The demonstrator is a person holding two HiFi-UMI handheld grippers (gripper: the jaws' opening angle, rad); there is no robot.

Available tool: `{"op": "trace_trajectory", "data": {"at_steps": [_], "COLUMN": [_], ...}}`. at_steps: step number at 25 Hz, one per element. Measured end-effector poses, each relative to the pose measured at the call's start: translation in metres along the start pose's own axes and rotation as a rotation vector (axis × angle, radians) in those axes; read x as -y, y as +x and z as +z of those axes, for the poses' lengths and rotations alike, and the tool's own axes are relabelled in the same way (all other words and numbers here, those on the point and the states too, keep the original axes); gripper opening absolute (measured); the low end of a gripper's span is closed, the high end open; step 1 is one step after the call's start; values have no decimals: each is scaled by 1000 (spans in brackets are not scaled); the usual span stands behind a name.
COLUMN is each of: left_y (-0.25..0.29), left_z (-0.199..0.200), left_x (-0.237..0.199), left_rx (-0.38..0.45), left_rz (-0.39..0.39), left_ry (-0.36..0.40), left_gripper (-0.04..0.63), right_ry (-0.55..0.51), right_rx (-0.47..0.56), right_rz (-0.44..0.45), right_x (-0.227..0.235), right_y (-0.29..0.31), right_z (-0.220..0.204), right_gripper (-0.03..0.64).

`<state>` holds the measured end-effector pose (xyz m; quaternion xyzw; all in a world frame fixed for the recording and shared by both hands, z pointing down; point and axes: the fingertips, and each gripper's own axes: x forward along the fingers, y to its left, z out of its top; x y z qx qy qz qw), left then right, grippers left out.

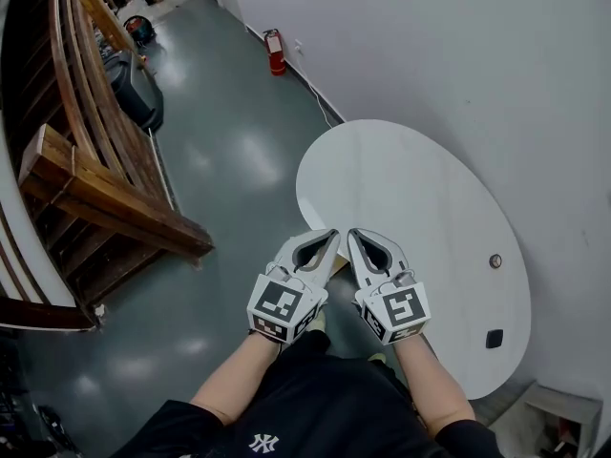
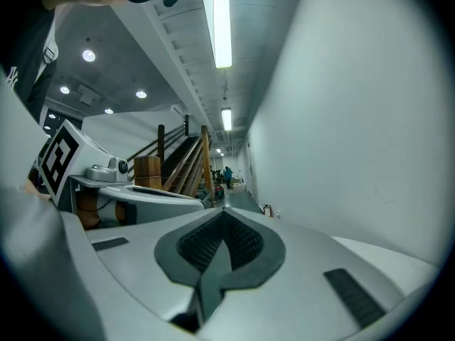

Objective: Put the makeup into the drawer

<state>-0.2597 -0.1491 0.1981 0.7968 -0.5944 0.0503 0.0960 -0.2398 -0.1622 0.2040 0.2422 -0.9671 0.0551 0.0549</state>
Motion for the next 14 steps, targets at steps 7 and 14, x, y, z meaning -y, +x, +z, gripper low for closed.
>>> {"op": "trace_trajectory", "data": {"at_steps": [7, 14], "left_y": [2, 8], "left_z": [4, 5], "left_x": [0, 3], "left_rx": [11, 7], "left_rz": [-24, -50], "left_ry": [11, 22], "left_gripper": [9, 9], "right_ry": [-10, -10], "right_rx": [19, 29], "right_rz": [-27, -60], "right_x": [1, 10], "right_y": [-1, -2], "right_z": [2, 4], "right_gripper": [14, 14]}}
